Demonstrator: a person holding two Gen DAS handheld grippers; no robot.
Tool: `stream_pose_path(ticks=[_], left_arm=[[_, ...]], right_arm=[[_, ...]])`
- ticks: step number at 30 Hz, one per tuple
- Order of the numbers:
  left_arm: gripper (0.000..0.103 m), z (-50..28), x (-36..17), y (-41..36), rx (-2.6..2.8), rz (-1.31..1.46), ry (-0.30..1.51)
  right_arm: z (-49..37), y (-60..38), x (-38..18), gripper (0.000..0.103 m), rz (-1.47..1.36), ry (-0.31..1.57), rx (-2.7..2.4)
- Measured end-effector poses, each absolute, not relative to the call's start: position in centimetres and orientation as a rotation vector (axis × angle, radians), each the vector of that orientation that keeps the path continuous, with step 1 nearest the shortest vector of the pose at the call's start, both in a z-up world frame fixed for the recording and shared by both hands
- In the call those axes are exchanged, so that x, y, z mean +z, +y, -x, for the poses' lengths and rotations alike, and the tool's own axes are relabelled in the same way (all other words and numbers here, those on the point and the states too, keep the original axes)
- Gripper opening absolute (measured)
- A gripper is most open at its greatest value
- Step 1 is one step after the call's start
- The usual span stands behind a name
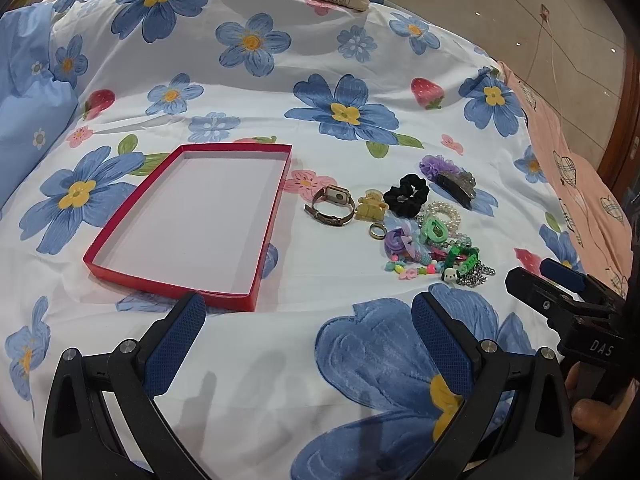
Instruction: Organize jewelry
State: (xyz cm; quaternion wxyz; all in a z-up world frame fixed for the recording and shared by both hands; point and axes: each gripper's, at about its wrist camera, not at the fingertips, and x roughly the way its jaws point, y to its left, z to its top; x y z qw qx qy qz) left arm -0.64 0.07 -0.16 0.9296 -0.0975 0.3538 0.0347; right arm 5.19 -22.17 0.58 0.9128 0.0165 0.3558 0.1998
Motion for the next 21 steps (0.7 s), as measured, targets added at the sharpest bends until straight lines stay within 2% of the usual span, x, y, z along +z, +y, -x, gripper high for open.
stream_pose_path(ticks=[21], left_arm=[[0.103, 0.58, 0.13, 0.01, 0.076, 0.183, 0.722]], right_arm=[[-5.12, -22.12, 0.73, 0.103, -0.046, 0.726, 0.42]])
